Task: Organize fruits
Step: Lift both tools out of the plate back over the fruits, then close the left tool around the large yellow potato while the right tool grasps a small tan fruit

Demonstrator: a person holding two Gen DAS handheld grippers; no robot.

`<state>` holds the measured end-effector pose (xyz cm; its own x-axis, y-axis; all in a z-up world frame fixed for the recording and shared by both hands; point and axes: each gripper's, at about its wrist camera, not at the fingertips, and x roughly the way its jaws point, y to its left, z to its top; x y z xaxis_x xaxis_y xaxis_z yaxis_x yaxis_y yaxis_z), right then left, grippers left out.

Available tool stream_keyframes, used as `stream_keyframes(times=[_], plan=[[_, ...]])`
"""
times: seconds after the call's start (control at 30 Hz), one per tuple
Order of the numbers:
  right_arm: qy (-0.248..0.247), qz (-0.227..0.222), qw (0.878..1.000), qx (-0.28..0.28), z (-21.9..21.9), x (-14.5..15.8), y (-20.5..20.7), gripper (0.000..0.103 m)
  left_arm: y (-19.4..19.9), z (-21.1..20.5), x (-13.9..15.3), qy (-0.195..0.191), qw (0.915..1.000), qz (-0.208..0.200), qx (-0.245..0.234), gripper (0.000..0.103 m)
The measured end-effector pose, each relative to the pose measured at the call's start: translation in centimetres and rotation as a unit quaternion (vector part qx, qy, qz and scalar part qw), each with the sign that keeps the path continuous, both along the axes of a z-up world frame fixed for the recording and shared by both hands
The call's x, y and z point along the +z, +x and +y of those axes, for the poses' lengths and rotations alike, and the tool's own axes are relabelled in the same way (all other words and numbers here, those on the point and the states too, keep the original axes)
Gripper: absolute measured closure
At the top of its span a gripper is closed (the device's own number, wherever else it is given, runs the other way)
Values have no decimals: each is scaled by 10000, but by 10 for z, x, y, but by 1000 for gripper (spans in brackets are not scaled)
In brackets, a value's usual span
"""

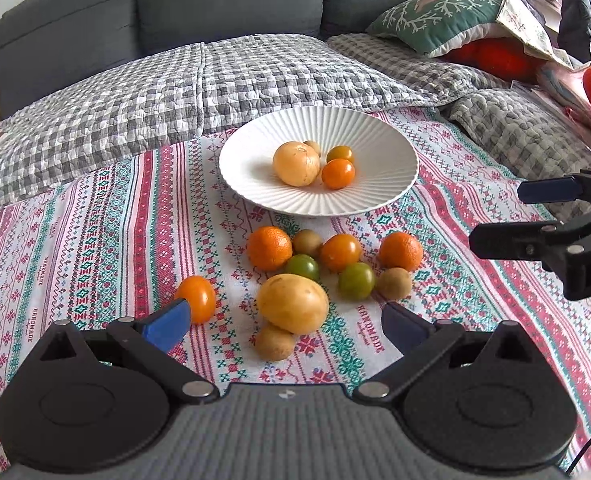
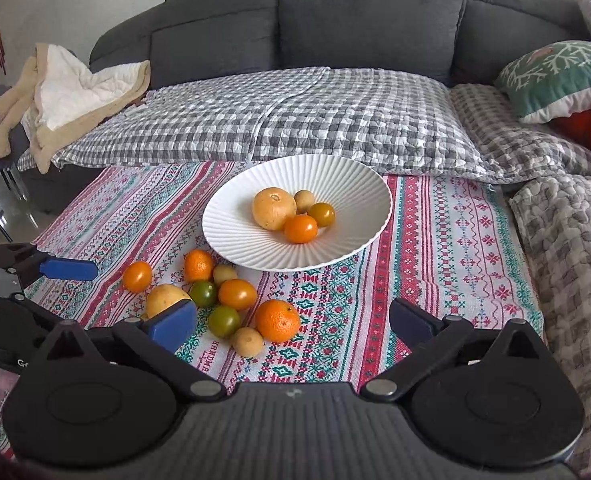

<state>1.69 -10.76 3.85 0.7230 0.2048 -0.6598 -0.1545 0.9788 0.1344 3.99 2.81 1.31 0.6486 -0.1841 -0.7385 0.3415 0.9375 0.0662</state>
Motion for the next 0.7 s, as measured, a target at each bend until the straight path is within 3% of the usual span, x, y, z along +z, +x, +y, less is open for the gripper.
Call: stream_keyframes(times=[0.5,0.7], plan=[[-454,590,9968,286,17,-48,3,1,5,19,-31,-141,9998,-34,-106,1],[-483,687,9952,509,29,-54,5,1,7,12,-32,-316,9990,-171,-279,9]])
